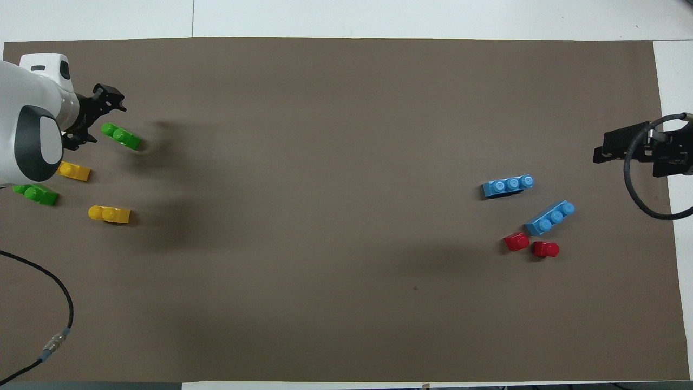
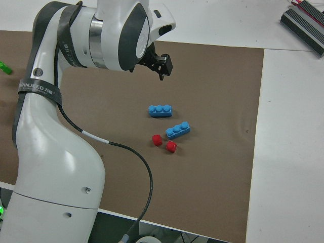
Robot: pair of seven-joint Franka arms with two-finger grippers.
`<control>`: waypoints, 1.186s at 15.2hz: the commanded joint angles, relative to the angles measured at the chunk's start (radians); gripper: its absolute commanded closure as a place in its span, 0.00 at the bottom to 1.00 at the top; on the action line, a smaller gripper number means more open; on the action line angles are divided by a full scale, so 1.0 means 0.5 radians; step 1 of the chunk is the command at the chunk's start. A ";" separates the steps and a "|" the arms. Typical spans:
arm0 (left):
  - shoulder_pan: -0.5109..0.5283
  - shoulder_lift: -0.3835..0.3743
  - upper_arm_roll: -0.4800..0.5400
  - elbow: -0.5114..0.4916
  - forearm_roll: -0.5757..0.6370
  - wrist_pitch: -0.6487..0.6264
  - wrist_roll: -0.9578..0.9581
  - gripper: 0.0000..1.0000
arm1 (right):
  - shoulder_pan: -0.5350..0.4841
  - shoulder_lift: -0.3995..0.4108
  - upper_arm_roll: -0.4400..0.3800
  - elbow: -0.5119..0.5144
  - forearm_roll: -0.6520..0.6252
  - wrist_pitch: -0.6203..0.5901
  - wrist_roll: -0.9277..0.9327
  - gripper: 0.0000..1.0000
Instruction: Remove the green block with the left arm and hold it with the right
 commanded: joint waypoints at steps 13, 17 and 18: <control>-0.069 -0.758 -0.066 -0.059 -0.115 -1.098 0.876 0.00 | -0.003 -0.030 0.010 -0.058 -0.172 -0.021 -0.206 0.00; -0.085 -0.770 -0.063 -0.062 -0.115 -1.089 0.974 0.00 | -0.003 -0.030 0.010 -0.058 -0.172 -0.045 -0.206 0.00; -0.085 -0.770 -0.063 -0.062 -0.118 -1.085 0.977 0.00 | -0.003 -0.030 0.010 -0.055 -0.172 -0.052 -0.206 0.00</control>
